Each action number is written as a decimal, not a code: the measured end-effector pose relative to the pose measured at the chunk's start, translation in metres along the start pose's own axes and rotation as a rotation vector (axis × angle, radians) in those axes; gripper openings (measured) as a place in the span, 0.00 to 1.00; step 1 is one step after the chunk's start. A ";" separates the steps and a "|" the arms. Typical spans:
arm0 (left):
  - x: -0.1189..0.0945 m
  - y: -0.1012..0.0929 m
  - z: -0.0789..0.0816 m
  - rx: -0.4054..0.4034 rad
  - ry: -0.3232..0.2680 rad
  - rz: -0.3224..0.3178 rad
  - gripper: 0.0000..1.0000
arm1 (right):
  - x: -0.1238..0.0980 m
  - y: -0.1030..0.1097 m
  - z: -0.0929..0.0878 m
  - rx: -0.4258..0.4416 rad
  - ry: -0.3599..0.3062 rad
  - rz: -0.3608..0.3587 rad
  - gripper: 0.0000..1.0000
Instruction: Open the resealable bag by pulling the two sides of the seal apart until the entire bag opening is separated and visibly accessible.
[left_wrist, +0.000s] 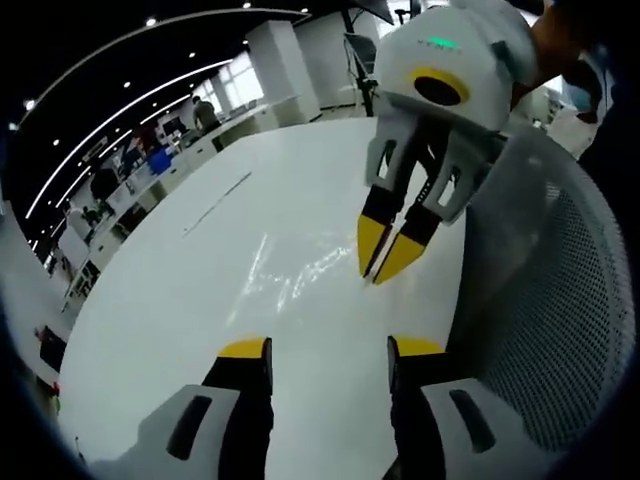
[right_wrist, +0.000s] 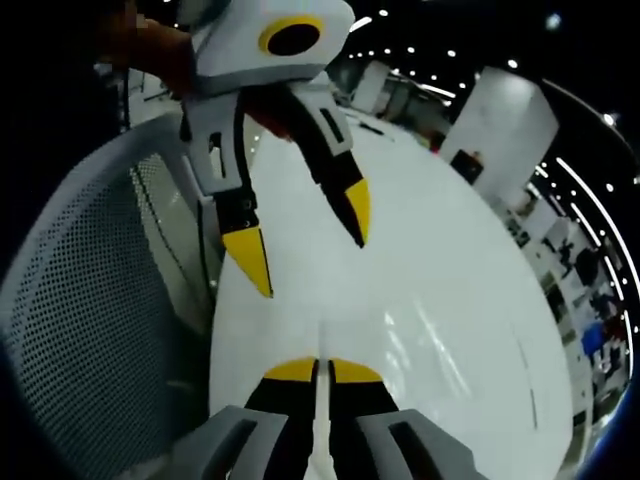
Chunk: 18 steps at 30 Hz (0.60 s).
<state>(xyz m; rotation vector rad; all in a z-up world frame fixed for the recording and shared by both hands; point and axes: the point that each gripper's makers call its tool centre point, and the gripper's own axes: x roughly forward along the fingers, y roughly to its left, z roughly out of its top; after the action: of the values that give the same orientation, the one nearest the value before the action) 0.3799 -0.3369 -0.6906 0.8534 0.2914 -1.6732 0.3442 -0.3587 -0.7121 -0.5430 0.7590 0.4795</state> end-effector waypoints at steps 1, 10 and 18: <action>0.001 -0.001 0.000 0.006 0.001 -0.004 0.41 | 0.000 0.001 0.000 0.001 -0.001 0.002 0.00; 0.006 -0.009 0.006 0.111 0.016 -0.030 0.36 | 0.004 0.009 0.008 -0.011 -0.007 0.019 0.00; 0.010 -0.019 0.011 0.162 0.016 -0.060 0.30 | 0.006 0.012 0.015 -0.015 -0.018 0.028 0.00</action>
<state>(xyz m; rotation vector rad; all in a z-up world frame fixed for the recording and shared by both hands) 0.3581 -0.3457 -0.6944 0.9876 0.1962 -1.7645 0.3485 -0.3391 -0.7105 -0.5420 0.7472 0.5160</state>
